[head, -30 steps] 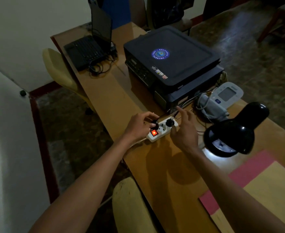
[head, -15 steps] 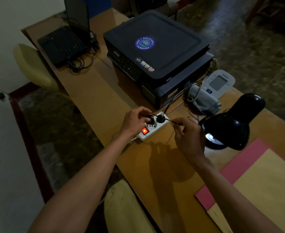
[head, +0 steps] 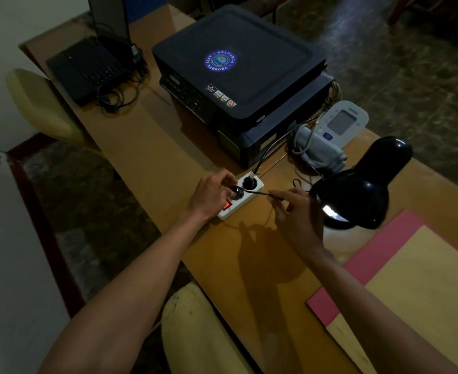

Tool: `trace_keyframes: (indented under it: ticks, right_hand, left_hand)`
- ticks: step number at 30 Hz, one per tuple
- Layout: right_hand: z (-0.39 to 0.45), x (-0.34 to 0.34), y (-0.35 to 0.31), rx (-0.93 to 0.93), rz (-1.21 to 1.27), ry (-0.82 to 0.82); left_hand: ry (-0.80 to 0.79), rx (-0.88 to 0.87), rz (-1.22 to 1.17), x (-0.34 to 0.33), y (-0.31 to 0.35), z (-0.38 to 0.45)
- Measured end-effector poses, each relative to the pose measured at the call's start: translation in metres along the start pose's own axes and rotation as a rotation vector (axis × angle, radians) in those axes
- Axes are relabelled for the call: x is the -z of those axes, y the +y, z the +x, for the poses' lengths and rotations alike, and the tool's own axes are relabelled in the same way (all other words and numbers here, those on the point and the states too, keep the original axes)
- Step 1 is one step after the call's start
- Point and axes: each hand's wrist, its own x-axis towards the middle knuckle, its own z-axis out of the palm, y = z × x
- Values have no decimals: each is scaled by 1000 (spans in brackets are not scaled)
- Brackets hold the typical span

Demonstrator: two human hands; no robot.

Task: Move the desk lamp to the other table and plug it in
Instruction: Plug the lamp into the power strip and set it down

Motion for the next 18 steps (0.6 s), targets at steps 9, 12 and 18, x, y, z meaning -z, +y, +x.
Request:
trace_keyframes:
  ticks: [9, 12, 18]
  right_hand:
    - [-15, -4, 12, 62, -36, 17]
    - [-27, -2, 14, 60, -33, 13]
    - [-60, 42, 61, -91, -55, 55]
  left_hand:
    - [-11, -5, 159, -8, -4, 2]
    - [-29, -2, 258, -3, 2, 2]
    - [332, -75, 70, -19, 27, -54]
